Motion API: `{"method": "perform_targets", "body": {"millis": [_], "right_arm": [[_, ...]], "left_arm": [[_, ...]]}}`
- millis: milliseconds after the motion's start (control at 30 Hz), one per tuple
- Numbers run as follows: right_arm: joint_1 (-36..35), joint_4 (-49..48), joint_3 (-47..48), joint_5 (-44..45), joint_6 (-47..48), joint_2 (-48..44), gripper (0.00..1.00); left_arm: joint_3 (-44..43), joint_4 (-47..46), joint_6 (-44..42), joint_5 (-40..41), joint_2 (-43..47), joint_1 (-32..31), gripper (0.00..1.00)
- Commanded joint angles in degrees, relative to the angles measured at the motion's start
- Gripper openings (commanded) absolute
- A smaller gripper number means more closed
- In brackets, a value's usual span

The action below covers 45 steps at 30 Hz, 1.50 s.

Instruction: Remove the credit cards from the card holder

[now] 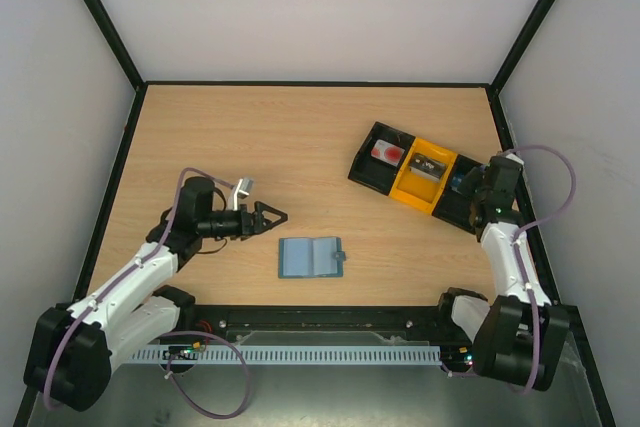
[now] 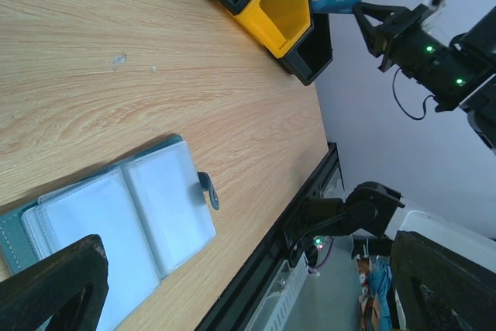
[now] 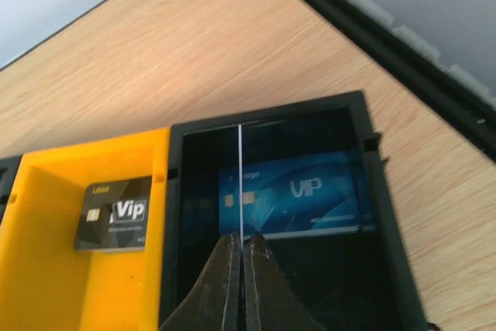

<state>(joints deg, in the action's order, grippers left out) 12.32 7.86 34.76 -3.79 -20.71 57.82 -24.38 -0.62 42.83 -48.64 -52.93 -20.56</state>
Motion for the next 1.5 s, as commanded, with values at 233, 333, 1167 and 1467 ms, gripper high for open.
{"method": "perform_targets", "body": {"millis": [233,333,1167,1467], "right_arm": [[2.27,-7.42,-1.92,-8.10,2.91,4.50,0.02],[2.69,-8.84,-2.19,-10.14,1.88,6.86,0.02],[6.05,-15.70,-2.83,-16.91,2.01,14.64,0.02],[6.05,-16.25,-2.59,-14.86,2.83,16.60,0.02]], "left_arm": [[0.12,0.88,0.10,-1.94,1.65,2.22,1.00],[0.10,0.83,-0.19,-2.28,1.13,2.86,1.00],[1.84,-1.60,0.24,-3.96,-1.72,4.14,1.00],[2.59,-1.41,0.25,-3.92,-0.90,4.67,1.00]]}}
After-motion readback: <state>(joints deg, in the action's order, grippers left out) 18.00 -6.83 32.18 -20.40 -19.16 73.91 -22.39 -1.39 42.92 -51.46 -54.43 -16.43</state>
